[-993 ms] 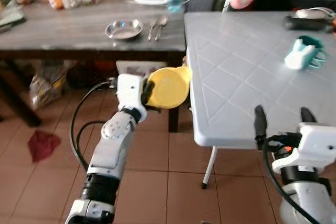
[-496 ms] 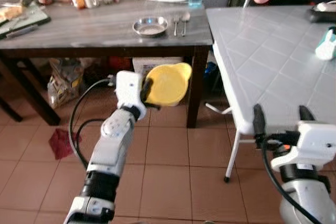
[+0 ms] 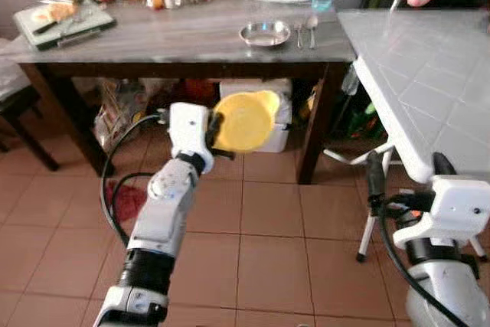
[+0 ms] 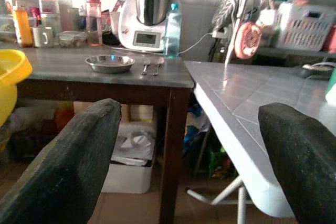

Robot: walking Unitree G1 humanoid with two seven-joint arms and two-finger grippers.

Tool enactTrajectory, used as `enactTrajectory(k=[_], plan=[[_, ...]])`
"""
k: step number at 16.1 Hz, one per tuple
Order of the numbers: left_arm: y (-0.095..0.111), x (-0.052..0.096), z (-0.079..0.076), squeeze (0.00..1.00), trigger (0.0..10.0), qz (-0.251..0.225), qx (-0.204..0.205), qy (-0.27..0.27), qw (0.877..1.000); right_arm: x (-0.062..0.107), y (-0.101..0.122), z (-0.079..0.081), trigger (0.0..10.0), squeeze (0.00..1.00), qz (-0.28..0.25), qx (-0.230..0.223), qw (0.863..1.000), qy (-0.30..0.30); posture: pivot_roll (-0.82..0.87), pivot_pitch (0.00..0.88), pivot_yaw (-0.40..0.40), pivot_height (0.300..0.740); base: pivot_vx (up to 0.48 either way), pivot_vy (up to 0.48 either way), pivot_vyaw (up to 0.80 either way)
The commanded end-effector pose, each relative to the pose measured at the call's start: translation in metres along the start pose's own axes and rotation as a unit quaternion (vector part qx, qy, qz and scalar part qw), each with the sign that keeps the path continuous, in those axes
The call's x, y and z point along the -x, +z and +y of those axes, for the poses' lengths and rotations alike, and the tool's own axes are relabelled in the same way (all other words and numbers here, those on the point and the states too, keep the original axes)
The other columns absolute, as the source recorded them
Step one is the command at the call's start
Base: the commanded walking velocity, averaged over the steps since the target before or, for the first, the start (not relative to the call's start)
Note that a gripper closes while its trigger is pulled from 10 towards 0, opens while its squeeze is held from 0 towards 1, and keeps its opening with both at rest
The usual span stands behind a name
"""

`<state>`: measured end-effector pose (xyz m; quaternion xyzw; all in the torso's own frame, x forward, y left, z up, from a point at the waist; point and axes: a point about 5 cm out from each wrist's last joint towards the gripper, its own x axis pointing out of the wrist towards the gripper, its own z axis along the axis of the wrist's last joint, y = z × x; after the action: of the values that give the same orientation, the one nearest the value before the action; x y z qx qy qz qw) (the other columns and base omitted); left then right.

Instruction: Setting the table

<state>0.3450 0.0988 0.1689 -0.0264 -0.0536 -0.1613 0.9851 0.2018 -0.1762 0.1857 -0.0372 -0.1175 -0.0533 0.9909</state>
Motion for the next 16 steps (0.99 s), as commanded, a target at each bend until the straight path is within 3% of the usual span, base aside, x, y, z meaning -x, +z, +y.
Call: enactTrajectory(k=[1,4,9,16], plan=[[-0.002,0.004,0.011,0.00,10.0,0.005,-0.003,0.018,1.000,0.000,0.003,0.004,10.0,0.00,-0.006,-0.007,1.000,0.008,-0.02,0.098,0.013,0.714,0.000,0.394,0.00],[-0.002,0.004,0.010,0.00,10.0,0.004,-0.002,0.018,1.000,0.000,0.003,0.004,10.0,0.00,-0.007,-0.006,1.000,0.010,-0.02,0.098,0.011,0.714,0.000,0.389,0.00],[0.003,0.004,0.002,0.00,10.0,-0.018,-0.009,-0.007,1.000,0.001,0.003,0.004,10.0,0.00,-0.006,-0.005,1.000,0.010,-0.03,0.104,0.010,0.714,0.000,0.000,0.00],[0.001,0.005,-0.009,0.00,10.0,-0.020,0.025,-0.045,0.998,0.001,0.004,0.004,10.0,0.00,-0.008,0.002,1.000,0.012,-0.03,0.103,0.009,0.714,0.000,0.000,0.00]])
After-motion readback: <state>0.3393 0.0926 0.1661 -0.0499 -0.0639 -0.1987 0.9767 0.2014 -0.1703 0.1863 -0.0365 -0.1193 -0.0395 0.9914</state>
